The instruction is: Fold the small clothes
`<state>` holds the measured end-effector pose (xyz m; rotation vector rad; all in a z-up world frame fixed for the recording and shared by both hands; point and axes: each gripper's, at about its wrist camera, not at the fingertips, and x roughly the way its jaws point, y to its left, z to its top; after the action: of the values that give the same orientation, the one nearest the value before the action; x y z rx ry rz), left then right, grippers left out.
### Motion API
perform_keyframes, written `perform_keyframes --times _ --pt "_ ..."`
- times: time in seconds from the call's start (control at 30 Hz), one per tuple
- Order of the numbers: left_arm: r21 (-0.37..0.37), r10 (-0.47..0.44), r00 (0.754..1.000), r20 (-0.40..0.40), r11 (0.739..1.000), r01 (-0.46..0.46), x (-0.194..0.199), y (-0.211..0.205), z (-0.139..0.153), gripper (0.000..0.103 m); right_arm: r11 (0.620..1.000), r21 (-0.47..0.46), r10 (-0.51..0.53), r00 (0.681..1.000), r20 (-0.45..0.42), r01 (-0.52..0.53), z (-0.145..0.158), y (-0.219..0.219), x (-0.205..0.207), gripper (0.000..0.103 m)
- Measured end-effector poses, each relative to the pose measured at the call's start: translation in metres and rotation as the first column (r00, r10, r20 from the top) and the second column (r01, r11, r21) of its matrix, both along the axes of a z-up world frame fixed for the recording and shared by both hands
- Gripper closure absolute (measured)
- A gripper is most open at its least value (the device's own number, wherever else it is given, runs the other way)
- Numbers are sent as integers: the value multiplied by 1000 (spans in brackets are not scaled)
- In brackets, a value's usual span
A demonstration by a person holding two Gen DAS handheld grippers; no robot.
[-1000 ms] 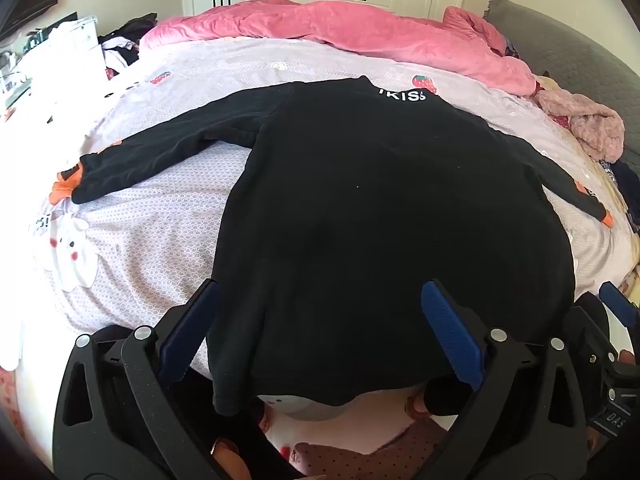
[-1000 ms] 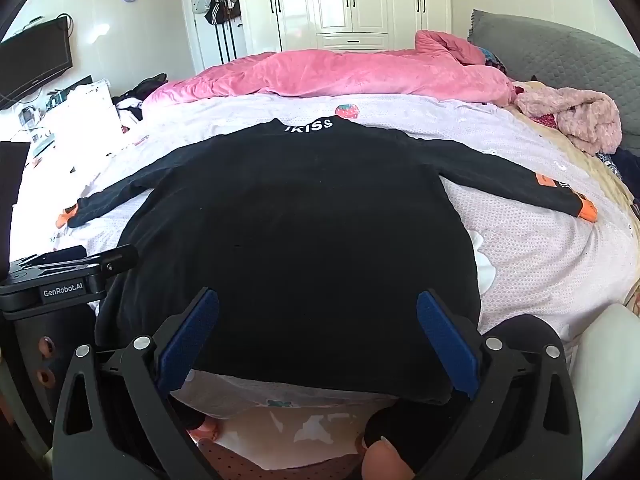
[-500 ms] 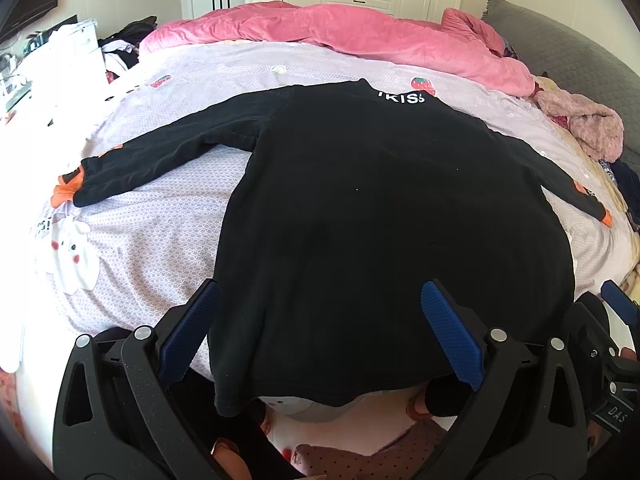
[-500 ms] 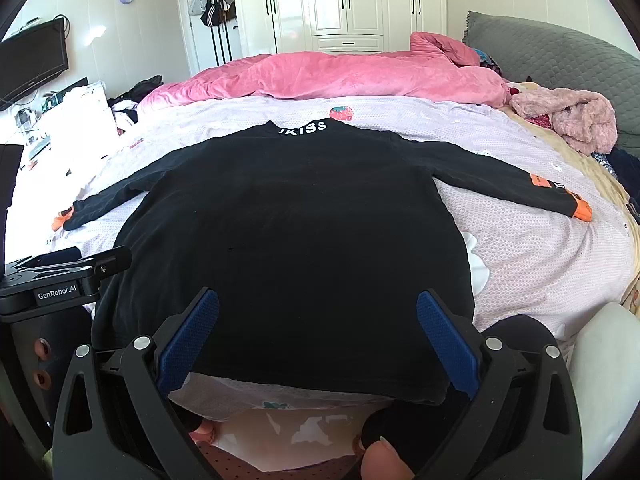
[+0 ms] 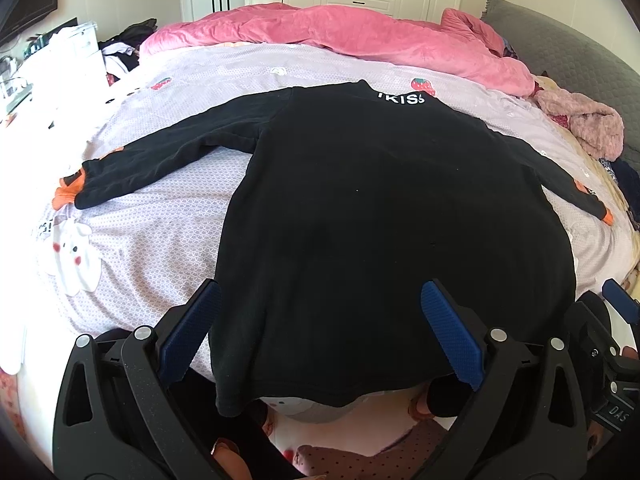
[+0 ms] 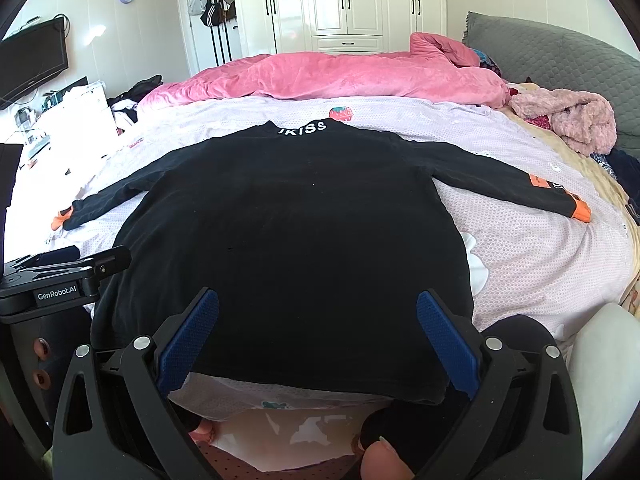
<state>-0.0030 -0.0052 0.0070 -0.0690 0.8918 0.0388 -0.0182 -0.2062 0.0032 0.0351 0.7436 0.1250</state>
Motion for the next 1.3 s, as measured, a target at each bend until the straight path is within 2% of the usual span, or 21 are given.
perform_keyframes --times 0.93,1.3 --pt "11 -26 1000 2 1000 26 5 -8 -2 9 1000 -6 -29 999 14 29 2 -2 6 4" --pt "23 -60 998 0 998 60 30 -20 -2 9 998 -31 -63 998 9 63 6 -13 27 4"
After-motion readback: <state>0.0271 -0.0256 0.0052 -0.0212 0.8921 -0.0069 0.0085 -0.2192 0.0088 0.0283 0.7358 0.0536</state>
